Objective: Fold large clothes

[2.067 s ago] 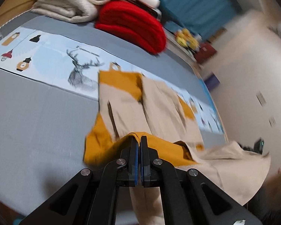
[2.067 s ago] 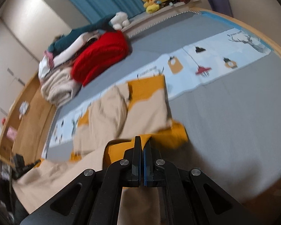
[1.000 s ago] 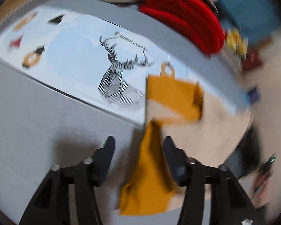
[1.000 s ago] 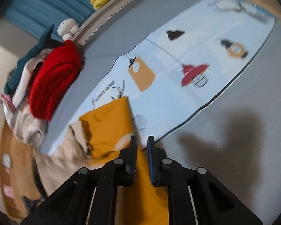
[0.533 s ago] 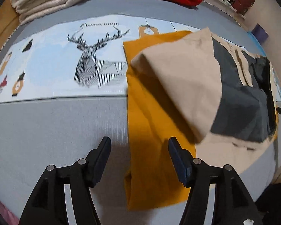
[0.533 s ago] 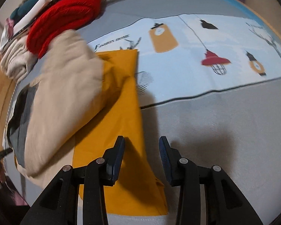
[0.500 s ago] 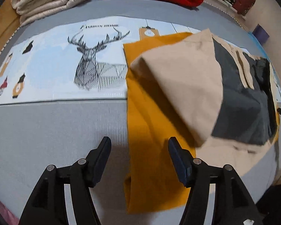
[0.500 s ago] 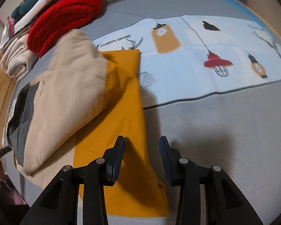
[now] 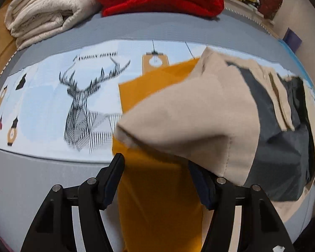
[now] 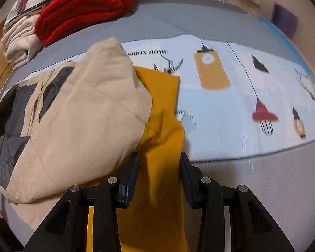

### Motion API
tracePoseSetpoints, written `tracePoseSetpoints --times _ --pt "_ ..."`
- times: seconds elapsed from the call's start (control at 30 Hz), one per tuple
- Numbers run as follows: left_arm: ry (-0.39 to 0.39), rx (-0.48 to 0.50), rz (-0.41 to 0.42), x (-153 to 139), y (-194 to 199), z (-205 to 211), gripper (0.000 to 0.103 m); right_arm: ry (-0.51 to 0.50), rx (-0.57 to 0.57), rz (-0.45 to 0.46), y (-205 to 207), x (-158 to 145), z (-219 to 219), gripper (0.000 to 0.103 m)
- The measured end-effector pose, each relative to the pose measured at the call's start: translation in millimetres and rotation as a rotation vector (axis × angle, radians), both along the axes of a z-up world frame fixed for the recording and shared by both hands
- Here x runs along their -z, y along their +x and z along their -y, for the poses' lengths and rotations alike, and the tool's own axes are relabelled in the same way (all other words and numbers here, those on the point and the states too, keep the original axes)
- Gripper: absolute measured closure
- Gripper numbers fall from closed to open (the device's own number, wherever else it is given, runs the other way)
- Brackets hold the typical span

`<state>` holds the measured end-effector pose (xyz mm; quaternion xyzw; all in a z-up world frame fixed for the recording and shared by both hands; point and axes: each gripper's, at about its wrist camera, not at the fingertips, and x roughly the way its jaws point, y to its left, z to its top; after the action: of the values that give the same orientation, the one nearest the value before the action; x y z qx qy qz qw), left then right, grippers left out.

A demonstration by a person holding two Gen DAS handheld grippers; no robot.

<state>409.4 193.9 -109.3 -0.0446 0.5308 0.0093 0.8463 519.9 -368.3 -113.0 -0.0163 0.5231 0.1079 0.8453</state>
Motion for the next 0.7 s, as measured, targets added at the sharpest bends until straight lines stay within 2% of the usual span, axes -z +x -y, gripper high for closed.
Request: tracePoseSetpoints --times 0.5,0.6,0.67,0.7 --pt "-0.125 -0.118 0.176 -21.3 33.0 -30.4 0.044 0.025 -0.072 0.060 33.7 -1.8 -19.1 0.062" --pt "-0.157 -0.130 0.195 -23.1 35.9 -34.6 0.049 0.026 -0.096 0.064 37.1 0.8 -23.4 0.062" --pt "-0.163 -0.129 0.190 -20.9 38.7 -36.1 0.060 0.028 -0.113 0.068 37.4 0.9 -26.5 0.063" --pt "-0.164 -0.130 0.185 -18.8 40.1 -36.9 0.064 0.029 -0.121 0.077 37.9 0.1 -28.0 0.066"
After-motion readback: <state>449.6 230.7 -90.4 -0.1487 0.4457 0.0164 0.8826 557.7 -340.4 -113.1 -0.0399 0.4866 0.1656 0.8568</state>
